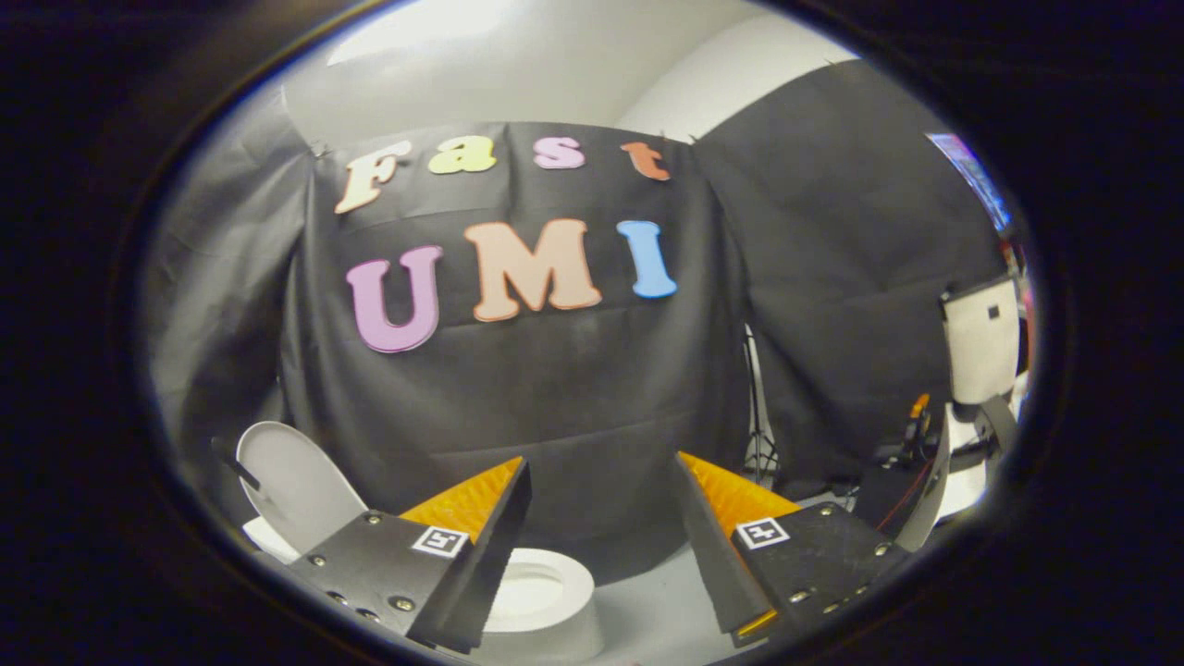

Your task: Open the toilet lid.

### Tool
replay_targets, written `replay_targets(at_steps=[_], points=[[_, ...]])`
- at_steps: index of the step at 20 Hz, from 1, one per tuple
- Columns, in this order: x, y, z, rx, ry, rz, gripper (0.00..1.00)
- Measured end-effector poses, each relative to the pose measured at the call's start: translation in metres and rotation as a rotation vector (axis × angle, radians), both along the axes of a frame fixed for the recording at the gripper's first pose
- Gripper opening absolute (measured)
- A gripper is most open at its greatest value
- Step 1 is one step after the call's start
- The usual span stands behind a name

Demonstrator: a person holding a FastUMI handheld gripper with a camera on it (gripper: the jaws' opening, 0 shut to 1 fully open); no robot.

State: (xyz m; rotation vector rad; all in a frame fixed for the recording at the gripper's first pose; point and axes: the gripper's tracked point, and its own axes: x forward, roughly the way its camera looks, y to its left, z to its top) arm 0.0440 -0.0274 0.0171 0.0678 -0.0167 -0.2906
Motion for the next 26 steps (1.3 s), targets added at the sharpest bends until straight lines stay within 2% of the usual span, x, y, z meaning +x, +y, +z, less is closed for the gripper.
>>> replay_targets(at_steps=[4, 10, 16, 26], points=[[-0.025, -0.044, -0.04, 0.076, 0.03, -0.079, 0.9], [-0.041, -0.071, -0.067, 0.184, 0.019, -0.167, 0.9], [-0.045, -0.071, -0.073, 0.235, 0.023, -0.175, 0.9], [-0.033, -0.059, -0.079, 0.225, 0.064, -0.153, 0.9]])
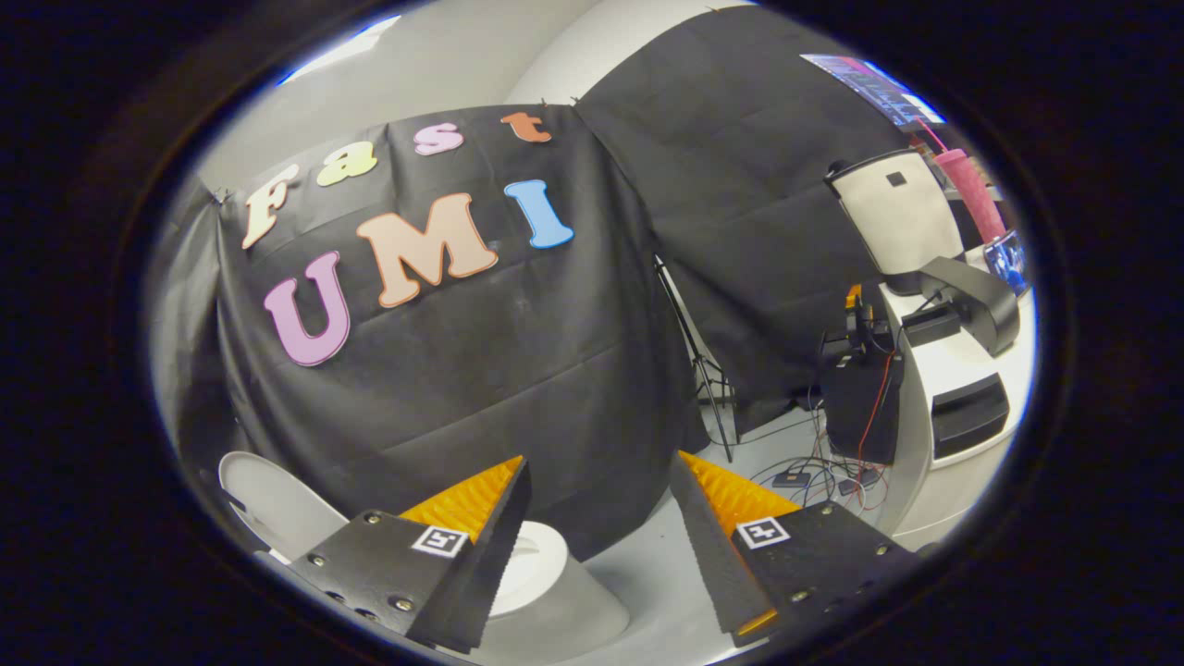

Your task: Open the toilet lid.

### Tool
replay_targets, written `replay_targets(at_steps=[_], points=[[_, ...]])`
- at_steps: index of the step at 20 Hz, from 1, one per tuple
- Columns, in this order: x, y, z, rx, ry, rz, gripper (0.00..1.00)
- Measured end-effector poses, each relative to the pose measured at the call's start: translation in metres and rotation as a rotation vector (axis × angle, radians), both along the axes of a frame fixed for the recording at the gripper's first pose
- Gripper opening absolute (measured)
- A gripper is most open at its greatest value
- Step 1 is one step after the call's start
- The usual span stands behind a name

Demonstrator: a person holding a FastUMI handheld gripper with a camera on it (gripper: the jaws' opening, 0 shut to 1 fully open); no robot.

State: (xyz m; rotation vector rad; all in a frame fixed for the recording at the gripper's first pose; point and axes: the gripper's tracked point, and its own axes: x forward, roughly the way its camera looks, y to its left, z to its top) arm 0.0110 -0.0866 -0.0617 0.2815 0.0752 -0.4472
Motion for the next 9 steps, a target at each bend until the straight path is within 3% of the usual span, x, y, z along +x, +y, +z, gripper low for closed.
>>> replay_targets(at_steps=[9], points=[[0.0005, 0.0025, 0.0011, -0.002, 0.002, 0.005, 0.9]])
